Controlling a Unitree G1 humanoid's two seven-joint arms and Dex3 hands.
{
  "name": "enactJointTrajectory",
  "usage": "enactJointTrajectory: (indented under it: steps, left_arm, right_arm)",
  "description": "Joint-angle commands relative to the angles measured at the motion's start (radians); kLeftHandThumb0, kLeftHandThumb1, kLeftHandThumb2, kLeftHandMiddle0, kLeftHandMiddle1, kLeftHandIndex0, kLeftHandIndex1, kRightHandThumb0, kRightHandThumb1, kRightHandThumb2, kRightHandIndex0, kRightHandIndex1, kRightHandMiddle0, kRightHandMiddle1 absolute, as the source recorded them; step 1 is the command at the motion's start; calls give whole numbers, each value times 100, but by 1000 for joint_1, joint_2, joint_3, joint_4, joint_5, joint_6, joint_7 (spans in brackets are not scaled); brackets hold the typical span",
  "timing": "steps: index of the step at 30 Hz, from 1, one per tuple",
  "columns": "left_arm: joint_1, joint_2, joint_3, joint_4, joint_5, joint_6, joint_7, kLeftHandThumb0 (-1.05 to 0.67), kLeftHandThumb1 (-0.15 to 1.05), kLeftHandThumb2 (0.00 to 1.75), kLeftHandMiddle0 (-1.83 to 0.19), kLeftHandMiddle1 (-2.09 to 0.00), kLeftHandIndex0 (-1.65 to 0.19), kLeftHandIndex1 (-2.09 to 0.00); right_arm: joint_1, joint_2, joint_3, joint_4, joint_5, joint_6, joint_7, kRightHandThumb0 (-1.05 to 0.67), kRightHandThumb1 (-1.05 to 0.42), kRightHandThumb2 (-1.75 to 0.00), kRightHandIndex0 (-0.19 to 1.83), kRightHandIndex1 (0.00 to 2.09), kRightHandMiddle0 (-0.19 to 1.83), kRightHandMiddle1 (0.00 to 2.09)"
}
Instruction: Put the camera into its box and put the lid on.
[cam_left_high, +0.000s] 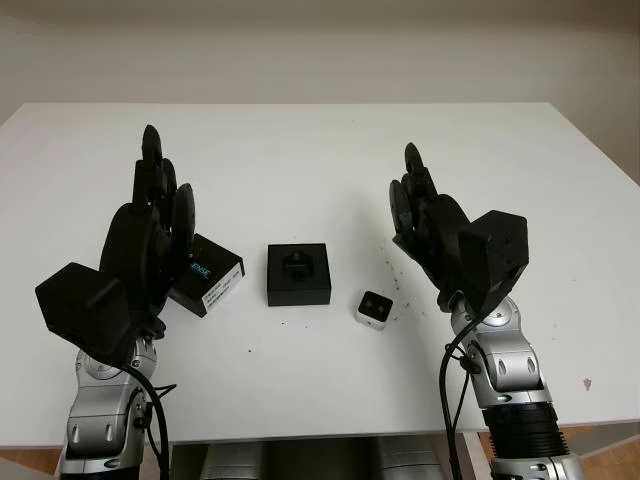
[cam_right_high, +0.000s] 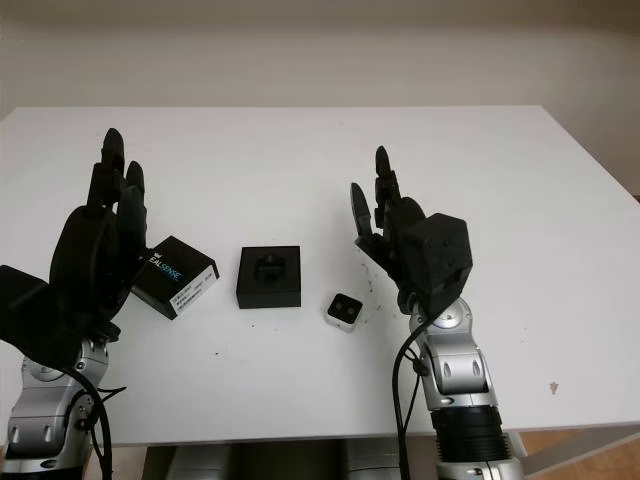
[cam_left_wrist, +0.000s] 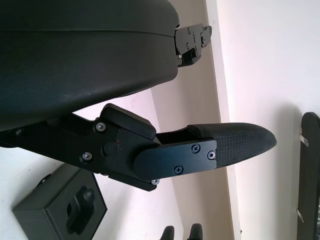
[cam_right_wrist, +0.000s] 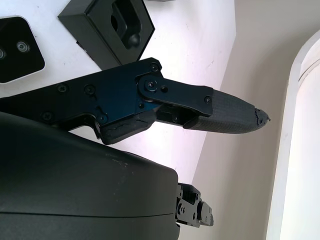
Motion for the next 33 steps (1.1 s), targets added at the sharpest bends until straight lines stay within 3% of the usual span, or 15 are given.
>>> enactJointTrajectory:
  steps: [1,9,13,15,18,20,25,33]
  left_arm:
    - [7,-5,-5,-22,2,0,5,-87,105,62,19,0,19,0]
    - [-29,-17,-8,-1,-17,10,6,-87,105,60,19,0,19,0]
    - [-24,-18,-9,1,-16,2,9,-88,105,61,19,0,19,0]
    - [-14,-15,-8,-11,-14,5,9,-87,105,62,19,0,19,0]
    - [-2,-6,-4,-24,-4,1,9,-87,105,64,19,0,19,0]
    - [3,-3,-1,-31,-4,0,5,-86,105,64,19,0,19,0]
    - [12,-1,-1,-54,-9,20,-2,-85,105,63,19,0,19,0]
    - [22,-3,-7,-83,-15,52,-12,-87,105,61,19,0,19,0]
  right_arm:
    - [-20,-9,-2,-12,-1,4,2,-84,-105,-66,-19,0,-19,0]
    - [-63,-14,0,40,-6,1,12,-82,-105,-65,-19,0,-19,0]
    - [-36,-44,19,-4,-61,-19,3,-83,-105,-55,-16,3,-17,3]
    - [-6,-65,22,-63,-86,-21,5,-84,-105,-34,-8,7,-10,6]
    - [51,-170,63,-245,-244,11,21,-81,-100,-11,12,15,9,12]
    - [79,-248,97,-377,-378,52,59,-86,-98,-7,21,17,20,13]
    - [118,-354,148,-600,-611,152,176,-84,-96,-5,25,15,26,12]
    - [170,-344,168,-724,-829,194,234,-81,-95,-5,30,13,34,11]
